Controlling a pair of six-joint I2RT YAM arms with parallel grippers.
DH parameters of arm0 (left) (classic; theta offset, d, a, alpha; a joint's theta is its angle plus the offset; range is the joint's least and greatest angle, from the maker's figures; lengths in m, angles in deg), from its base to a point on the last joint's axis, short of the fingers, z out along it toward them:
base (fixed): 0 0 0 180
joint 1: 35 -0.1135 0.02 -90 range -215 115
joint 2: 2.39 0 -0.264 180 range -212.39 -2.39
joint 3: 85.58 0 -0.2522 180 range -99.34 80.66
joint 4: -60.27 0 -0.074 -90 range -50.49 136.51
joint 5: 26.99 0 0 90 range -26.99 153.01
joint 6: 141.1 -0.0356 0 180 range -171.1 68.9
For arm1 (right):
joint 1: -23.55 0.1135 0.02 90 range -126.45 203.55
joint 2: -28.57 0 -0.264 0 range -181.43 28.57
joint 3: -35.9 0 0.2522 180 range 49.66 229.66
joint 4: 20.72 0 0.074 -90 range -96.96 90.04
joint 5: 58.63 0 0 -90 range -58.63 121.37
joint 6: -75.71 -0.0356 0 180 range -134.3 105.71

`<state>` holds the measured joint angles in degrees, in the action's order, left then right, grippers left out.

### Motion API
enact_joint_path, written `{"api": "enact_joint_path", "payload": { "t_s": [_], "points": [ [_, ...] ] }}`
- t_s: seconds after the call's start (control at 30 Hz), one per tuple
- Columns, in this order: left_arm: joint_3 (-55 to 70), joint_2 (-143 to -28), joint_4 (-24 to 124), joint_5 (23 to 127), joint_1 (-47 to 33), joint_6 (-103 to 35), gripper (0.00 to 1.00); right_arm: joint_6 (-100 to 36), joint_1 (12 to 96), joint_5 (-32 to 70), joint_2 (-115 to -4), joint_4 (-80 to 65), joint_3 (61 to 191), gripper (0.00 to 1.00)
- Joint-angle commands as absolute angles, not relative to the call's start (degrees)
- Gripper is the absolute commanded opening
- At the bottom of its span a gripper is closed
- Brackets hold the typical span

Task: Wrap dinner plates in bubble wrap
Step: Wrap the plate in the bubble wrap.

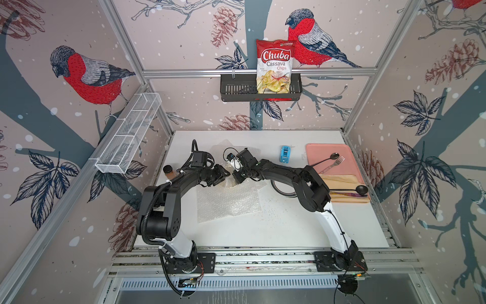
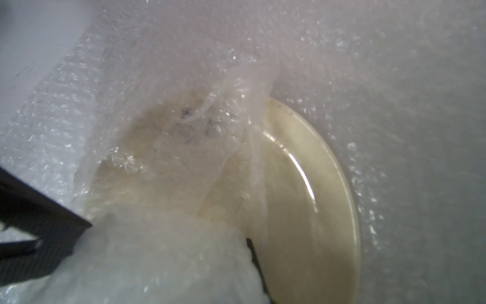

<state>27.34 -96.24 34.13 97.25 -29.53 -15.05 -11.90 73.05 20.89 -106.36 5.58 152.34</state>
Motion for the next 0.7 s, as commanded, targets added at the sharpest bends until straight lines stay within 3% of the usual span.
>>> {"api": "enact_joint_path", "payload": {
  "t_s": [0.0,0.17,0.27,0.33,0.43,0.57,0.67],
  "points": [
    [26.85,-98.13,33.15,94.44,-29.29,-16.96,0.40,-13.45,72.86,20.18,-105.18,7.90,152.67,0.04],
    [26.95,-100.28,34.28,90.12,-29.44,-13.46,0.21,-14.29,72.42,18.19,-102.92,7.59,151.53,0.11],
    [27.05,-100.86,34.38,88.60,-29.77,-11.89,0.11,-15.73,71.77,17.71,-100.46,6.10,149.15,0.28],
    [27.12,-101.12,34.55,88.53,-30.07,-11.25,0.10,-16.73,71.41,17.56,-98.29,4.77,147.18,0.35],
    [27.37,-101.21,35.38,89.24,-30.26,-10.60,0.11,-17.53,71.34,17.17,-95.52,2.99,144.06,0.31],
    [27.05,-101.50,35.85,90.52,-30.26,-10.11,0.11,-19.07,71.45,13.96,-93.93,3.02,141.44,0.13],
    [26.98,-101.58,36.10,91.26,-30.26,-9.86,0.13,-19.82,72.12,11.22,-94.11,2.88,140.54,0.07]
  ]
}}
